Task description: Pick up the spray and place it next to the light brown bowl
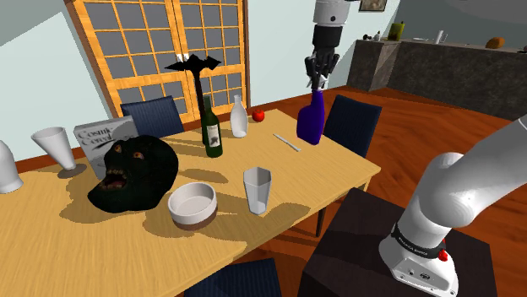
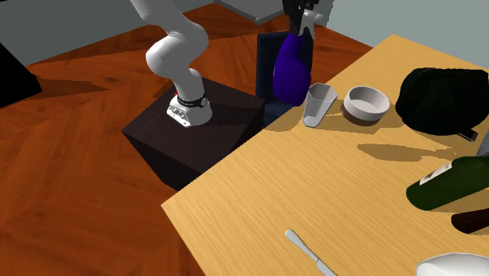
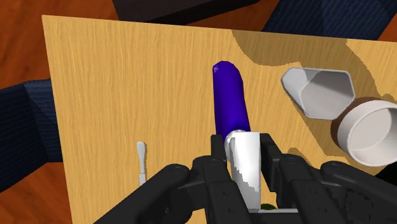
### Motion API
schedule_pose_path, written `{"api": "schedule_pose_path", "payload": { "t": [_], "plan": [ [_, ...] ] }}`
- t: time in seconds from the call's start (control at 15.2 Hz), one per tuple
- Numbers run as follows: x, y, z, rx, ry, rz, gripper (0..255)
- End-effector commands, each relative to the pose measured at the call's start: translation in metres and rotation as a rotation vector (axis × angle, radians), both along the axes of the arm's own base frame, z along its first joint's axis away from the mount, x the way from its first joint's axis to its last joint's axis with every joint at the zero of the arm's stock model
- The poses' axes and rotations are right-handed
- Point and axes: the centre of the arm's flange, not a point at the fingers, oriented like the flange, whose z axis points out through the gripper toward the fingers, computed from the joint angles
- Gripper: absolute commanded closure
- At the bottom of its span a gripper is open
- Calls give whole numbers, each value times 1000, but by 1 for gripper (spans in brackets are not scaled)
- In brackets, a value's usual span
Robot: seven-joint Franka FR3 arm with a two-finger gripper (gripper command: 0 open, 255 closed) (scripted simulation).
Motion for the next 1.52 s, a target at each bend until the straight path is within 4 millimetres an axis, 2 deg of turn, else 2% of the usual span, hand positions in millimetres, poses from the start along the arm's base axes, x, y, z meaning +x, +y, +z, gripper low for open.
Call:
{"api": "schedule_pose_path", "payload": {
  "t": [0.0, 1.45],
  "plan": [
    [8, 25, -4, 0, 0, -1, 255],
    [86, 295, -77, 0, 0, -1, 255]
  ]
}}
